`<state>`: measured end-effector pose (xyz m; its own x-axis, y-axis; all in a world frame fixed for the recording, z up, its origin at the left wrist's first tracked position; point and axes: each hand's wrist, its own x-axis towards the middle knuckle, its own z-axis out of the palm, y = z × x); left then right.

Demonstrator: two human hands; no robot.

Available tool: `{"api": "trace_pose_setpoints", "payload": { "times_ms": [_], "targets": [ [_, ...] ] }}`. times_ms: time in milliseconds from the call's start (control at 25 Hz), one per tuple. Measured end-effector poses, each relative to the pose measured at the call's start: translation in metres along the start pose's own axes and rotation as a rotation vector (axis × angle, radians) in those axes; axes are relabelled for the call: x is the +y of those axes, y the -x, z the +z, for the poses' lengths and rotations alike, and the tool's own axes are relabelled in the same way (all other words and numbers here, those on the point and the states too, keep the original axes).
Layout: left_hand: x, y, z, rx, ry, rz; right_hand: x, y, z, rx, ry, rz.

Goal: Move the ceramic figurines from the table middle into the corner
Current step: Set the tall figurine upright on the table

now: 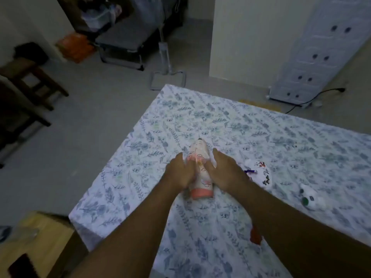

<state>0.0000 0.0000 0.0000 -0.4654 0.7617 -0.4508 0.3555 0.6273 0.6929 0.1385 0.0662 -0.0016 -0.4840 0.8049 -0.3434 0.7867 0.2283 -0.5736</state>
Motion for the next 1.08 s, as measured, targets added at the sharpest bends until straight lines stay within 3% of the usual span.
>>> {"api": "trace_pose_setpoints", "payload": {
  "times_ms": [160, 400, 520, 640, 1080],
  "targets": [
    [-0.026, -0.027, 0.005, -0.216, 0.27, -0.092, 0.003, -0.025, 0.033, -0.06, -0.291, 0.202],
    [-0.047, -0.03, -0.044, -0.223, 0.506, 0.032, -0.024, -0.021, 0.027, -0.047, -0.589, 0.138],
    [-0.058, -0.03, -0.061, -0.151, 0.498, 0.25, -0.04, -0.02, 0.034, 0.04, -0.612, -0.013],
    [-0.064, -0.027, -0.067, -0.106, 0.466, 0.347, -0.043, -0.017, 0.053, 0.092, -0.675, -0.035],
    [-0.089, -0.018, -0.055, -0.095, 0.396, 0.396, -0.037, -0.006, 0.074, 0.123, -0.623, -0.041]
  ]
}}
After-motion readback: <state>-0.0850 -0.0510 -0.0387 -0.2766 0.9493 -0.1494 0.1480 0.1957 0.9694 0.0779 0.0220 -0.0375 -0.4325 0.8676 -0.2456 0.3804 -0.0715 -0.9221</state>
